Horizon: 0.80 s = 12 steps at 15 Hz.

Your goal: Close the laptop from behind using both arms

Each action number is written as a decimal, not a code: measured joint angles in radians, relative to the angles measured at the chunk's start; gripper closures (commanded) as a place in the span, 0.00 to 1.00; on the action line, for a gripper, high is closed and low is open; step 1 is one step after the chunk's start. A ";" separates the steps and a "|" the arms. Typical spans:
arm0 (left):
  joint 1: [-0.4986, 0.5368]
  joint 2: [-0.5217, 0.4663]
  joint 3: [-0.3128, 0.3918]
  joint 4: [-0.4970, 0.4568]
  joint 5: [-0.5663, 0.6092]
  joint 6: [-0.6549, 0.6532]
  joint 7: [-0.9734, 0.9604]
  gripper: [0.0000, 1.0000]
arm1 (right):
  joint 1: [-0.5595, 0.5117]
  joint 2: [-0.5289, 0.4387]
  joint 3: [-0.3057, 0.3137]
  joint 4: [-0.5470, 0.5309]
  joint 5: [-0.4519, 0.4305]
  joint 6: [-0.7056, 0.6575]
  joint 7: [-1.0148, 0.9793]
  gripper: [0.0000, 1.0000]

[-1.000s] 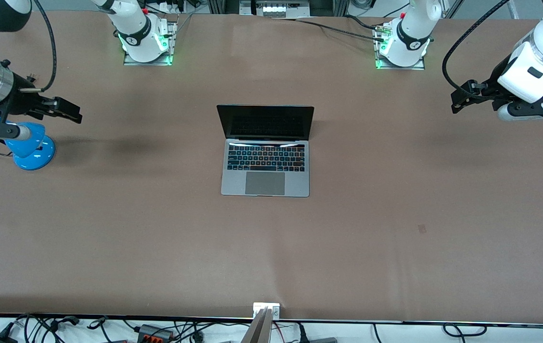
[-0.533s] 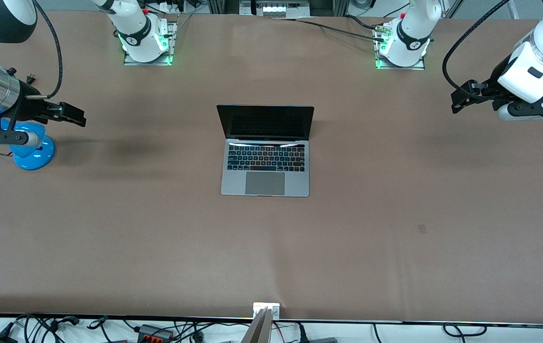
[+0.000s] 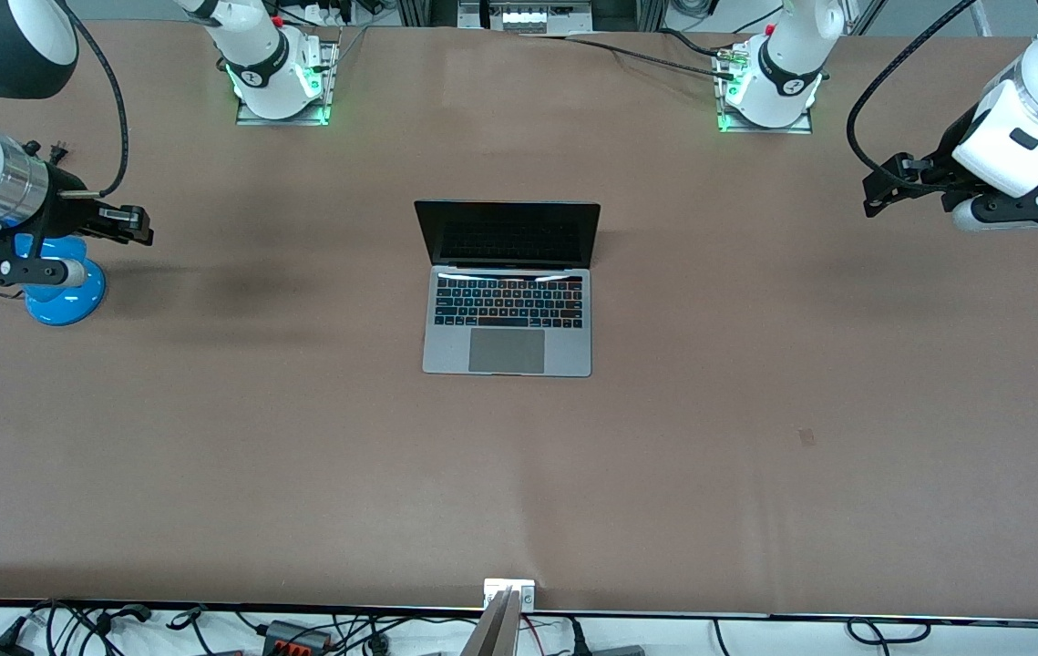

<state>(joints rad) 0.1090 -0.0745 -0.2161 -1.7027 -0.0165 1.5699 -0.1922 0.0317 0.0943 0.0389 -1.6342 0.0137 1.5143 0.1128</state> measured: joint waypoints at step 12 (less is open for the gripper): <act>-0.006 0.005 -0.026 0.001 -0.015 -0.097 -0.037 0.87 | 0.121 -0.026 0.011 -0.017 0.011 -0.105 -0.009 1.00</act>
<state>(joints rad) 0.1025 -0.0693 -0.2421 -1.7018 -0.0316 1.4732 -0.2297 0.1525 0.0680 0.0501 -1.6512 0.0248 1.4094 0.1036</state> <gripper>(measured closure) 0.758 0.987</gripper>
